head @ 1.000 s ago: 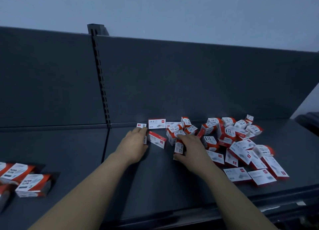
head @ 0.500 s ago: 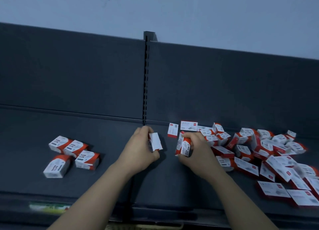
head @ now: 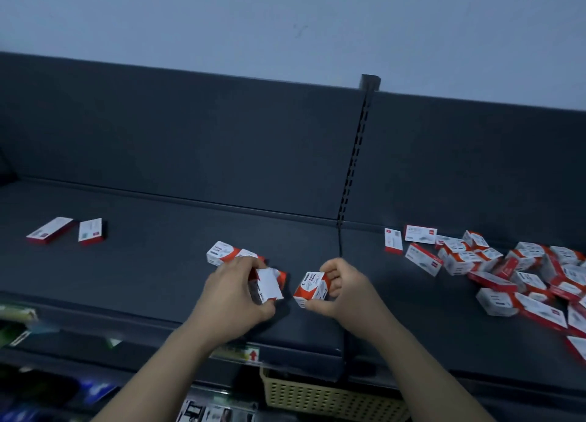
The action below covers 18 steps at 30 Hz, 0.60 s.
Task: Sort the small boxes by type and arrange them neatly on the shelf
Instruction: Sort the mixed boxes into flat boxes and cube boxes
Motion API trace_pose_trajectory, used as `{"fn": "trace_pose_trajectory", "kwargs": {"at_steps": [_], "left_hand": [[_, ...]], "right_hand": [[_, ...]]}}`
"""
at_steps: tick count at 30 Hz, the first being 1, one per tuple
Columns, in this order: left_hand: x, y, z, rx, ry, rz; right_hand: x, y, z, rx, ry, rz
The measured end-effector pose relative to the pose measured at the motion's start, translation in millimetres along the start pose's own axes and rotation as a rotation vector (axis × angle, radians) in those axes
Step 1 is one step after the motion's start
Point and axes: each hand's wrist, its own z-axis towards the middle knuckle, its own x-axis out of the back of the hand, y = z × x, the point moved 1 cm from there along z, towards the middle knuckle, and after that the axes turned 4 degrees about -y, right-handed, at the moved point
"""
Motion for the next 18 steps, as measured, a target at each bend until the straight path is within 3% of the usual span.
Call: {"fn": "trace_pose_trajectory", "kwargs": {"at_steps": [6,11,18], "left_hand": [[10,-35,-6,-0.005,-0.101,0.088],[6,-52,7,-0.037,-0.089,0.016],[6,-62,35,0.034,-0.089,0.154]], "right_hand": [[-38,-12,-2,-0.060,0.027,-0.083],[-53,-15,-2,-0.127,0.059,-0.165],[-68,-17,22,-0.087,0.137,-0.161]]}}
